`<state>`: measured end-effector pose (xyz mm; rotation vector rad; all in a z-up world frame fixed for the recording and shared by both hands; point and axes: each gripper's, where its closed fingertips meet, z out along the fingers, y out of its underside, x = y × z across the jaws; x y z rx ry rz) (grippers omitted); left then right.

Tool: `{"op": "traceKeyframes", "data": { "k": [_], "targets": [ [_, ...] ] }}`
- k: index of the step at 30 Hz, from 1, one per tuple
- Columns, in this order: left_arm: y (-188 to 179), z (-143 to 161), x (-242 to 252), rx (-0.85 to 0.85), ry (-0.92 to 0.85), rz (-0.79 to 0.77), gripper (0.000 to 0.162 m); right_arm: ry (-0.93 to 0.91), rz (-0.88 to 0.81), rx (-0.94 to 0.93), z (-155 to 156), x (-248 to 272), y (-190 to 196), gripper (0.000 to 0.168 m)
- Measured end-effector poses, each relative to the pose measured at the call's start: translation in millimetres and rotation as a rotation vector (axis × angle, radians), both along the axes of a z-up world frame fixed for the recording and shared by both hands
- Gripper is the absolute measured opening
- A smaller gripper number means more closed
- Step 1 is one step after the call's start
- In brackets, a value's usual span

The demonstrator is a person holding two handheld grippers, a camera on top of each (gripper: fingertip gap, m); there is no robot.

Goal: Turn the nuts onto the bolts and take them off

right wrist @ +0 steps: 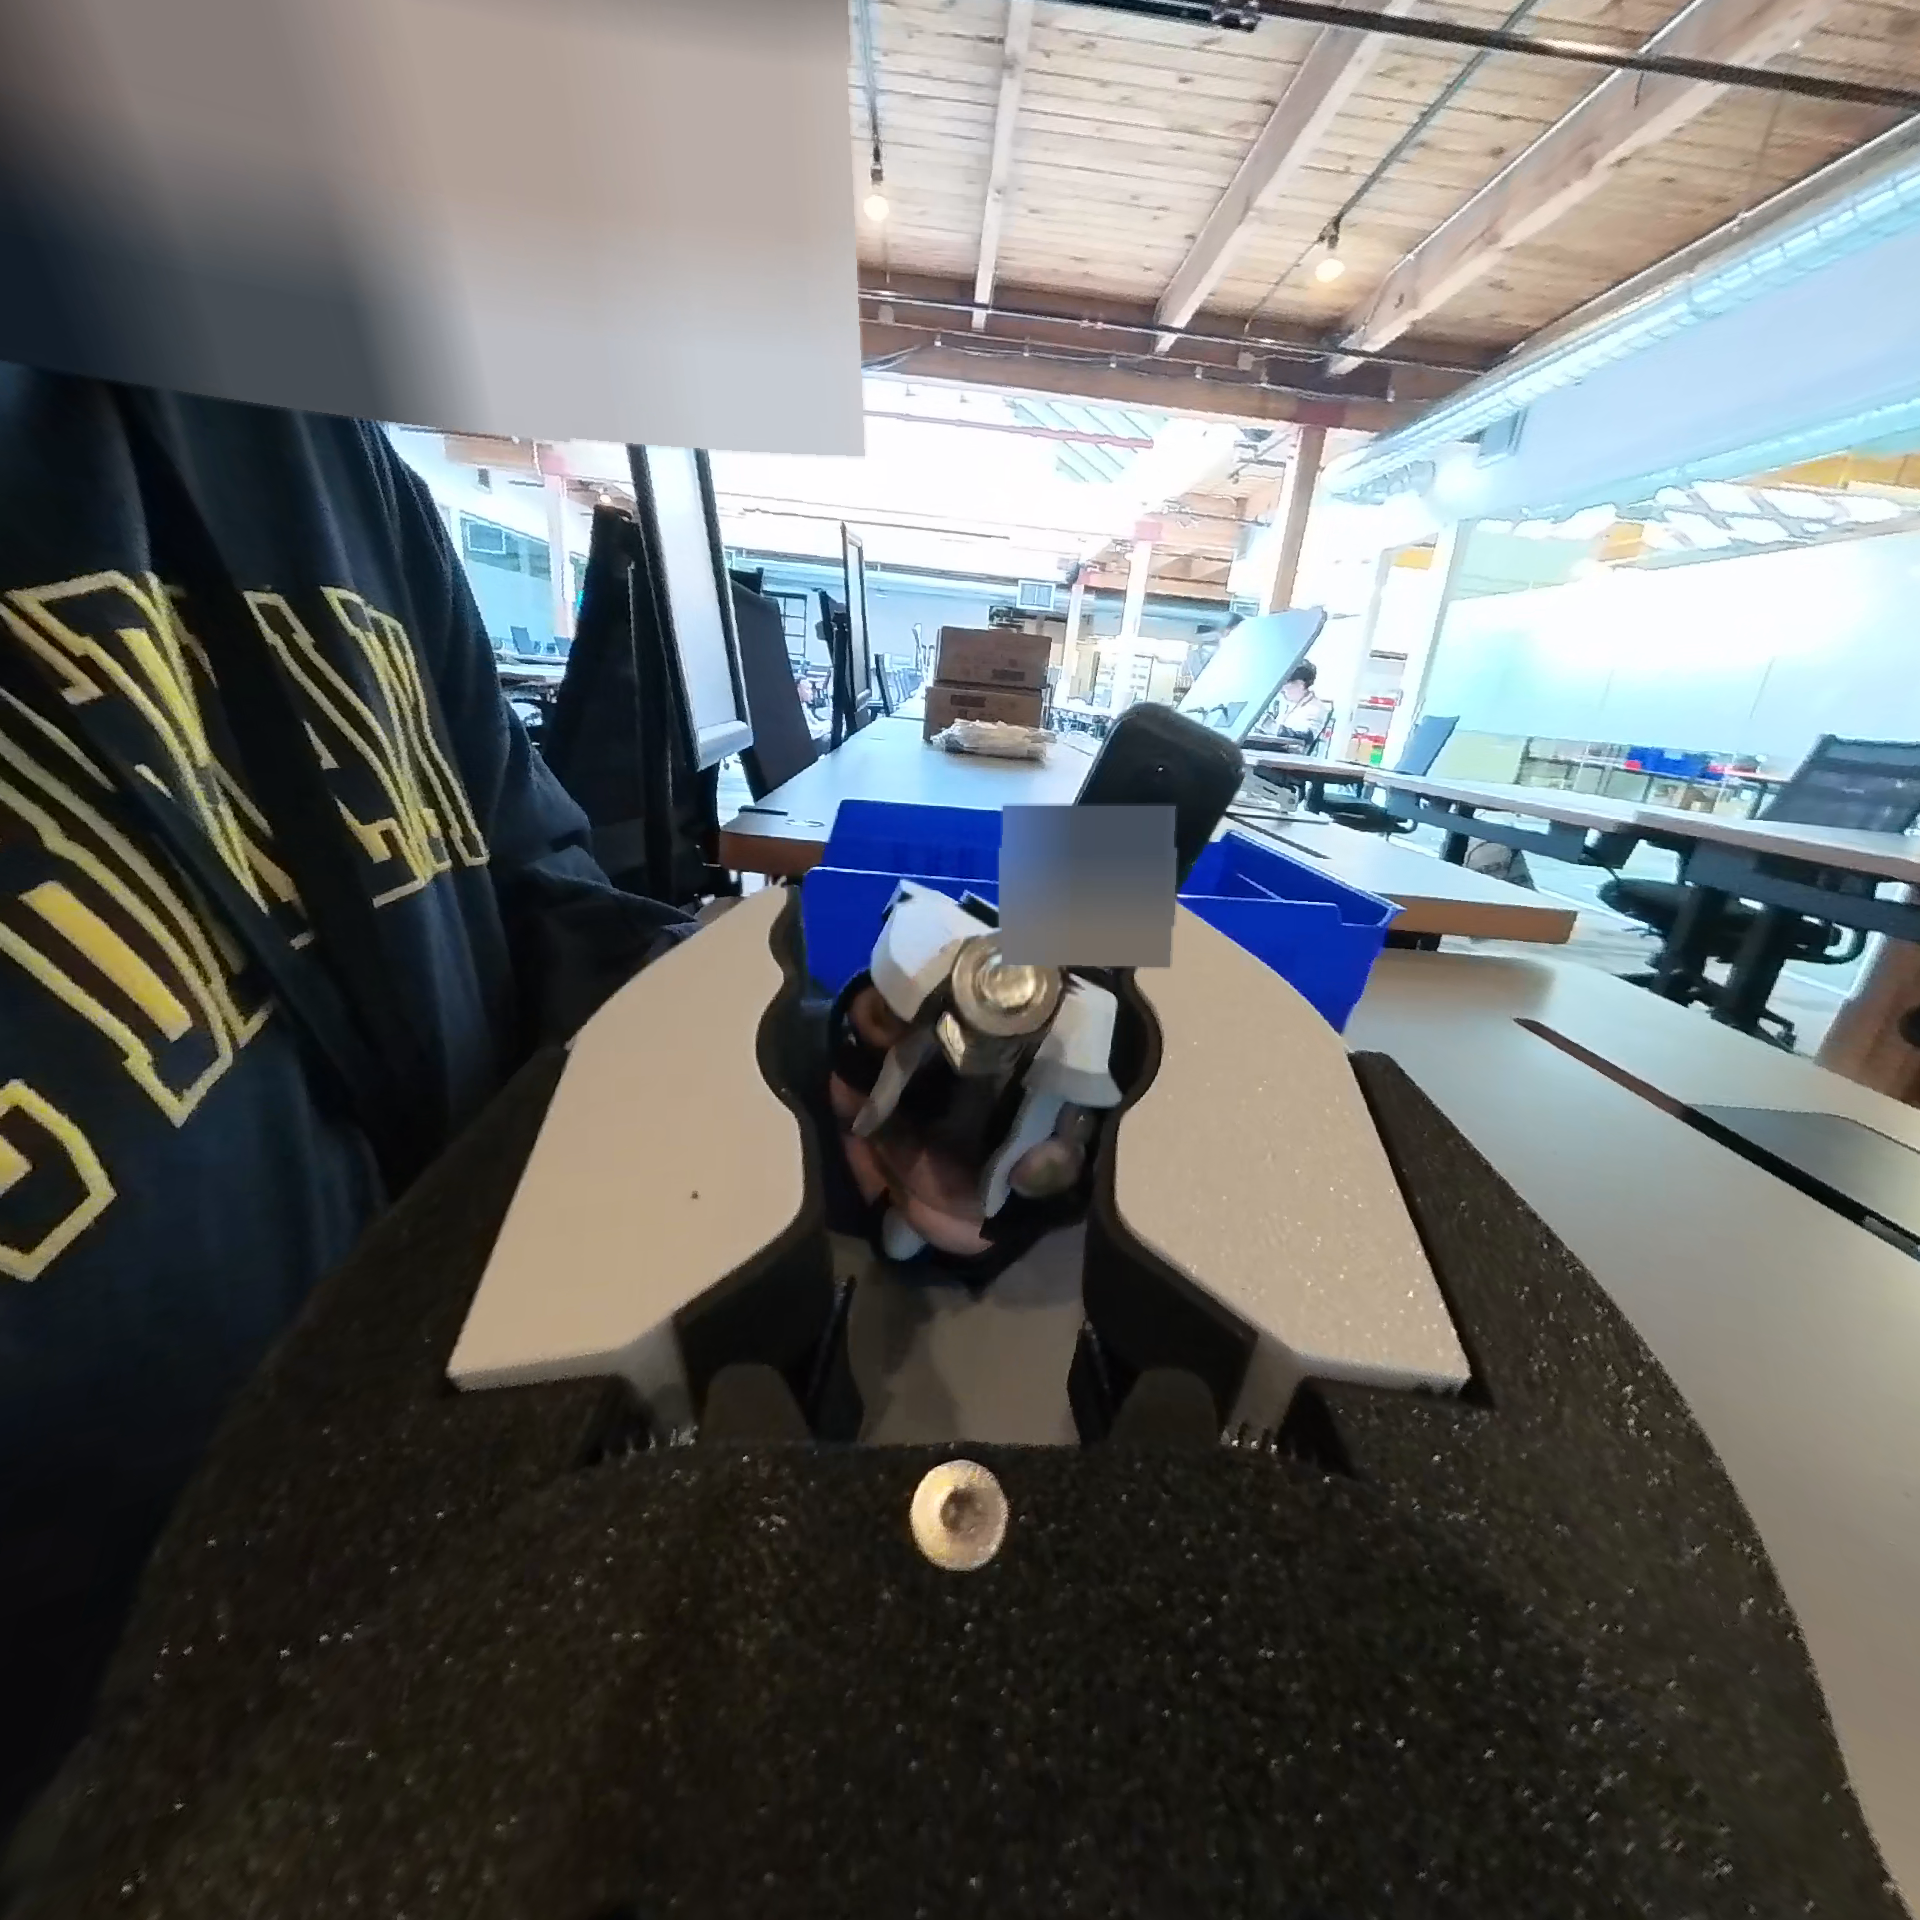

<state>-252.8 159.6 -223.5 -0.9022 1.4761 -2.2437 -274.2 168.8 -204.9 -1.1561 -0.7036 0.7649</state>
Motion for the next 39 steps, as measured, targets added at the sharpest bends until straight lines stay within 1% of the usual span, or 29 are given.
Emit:
{"op": "traceKeyframes", "data": {
  "k": [4, 15, 21, 24, 33, 39],
  "targets": [
    [1.4, 0.7, 0.0, -0.003, -0.003, 0.009, 0.017, -0.01, 0.028, 0.005, -0.8, -4.0, -3.5, 0.052],
    [13.3, 10.3, -4.7, 0.003, -0.07, 0.08, 0.017, -0.016, 0.024, -0.028, -5.6, -1.8, 0.3, 0.055],
    [22.9, 16.1, -7.9, -0.043, -0.097, 0.104, 0.017, -0.006, 0.026, -0.033, -5.9, 2.0, 0.9, 0.049],
    [23.8, 15.0, -7.3, -0.046, -0.088, 0.104, 0.017, 0.014, -0.009, -0.028, -2.3, 6.6, 4.0, 0.053],
    [14.6, 6.9, -2.4, -0.038, -0.038, 0.06, 0.017, 0.017, -0.043, -0.011, 1.2, 8.1, 5.8, 0.055],
    [9.8, 2.4, 0.0, -0.019, -0.015, 0.045, 0.017, 0.005, -0.018, 0.005, 2.0, 2.2, 1.5, 0.055]
  ]
}}
